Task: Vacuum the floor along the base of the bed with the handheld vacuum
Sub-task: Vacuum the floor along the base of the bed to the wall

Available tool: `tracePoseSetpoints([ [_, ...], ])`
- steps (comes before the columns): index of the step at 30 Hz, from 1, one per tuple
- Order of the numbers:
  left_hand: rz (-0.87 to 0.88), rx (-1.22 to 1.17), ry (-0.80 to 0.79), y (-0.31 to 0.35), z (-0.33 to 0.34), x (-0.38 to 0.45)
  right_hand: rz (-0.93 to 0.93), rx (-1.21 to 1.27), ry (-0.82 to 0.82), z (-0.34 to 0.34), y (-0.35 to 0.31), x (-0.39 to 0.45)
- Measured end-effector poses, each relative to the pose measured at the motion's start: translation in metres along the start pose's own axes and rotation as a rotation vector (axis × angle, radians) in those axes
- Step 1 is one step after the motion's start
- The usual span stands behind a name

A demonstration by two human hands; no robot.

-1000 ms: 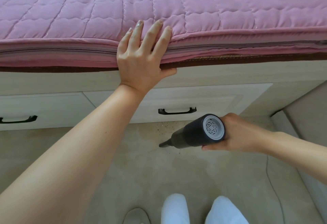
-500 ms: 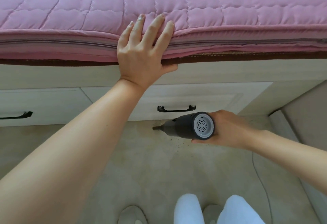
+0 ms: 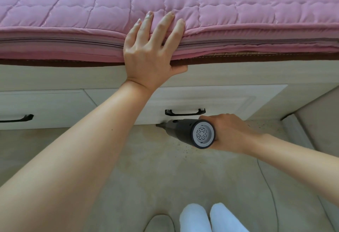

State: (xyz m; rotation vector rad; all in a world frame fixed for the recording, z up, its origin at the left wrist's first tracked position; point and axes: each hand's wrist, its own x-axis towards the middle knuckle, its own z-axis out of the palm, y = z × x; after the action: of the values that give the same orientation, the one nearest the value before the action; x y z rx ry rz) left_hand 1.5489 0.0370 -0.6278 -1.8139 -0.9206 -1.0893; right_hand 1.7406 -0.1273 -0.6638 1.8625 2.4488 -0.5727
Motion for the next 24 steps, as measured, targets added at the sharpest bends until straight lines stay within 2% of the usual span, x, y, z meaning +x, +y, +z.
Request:
tracePoseSetpoints([
  [5,-0.005,-0.004,0.006,0.001,0.001,0.0,0.022,-0.034,0.002,-0.005,0.011,-0.01],
  [14,-0.013,0.017,0.014,0.001,0.0,-0.001,0.1,0.149,0.041,-0.006,0.026,-0.021],
  [19,-0.007,0.01,0.012,0.001,-0.001,0.0,0.071,0.075,-0.007,-0.02,0.022,-0.027],
  [24,-0.019,-0.006,0.023,0.001,0.0,-0.001,0.048,0.038,0.04,-0.019,0.02,-0.024],
])
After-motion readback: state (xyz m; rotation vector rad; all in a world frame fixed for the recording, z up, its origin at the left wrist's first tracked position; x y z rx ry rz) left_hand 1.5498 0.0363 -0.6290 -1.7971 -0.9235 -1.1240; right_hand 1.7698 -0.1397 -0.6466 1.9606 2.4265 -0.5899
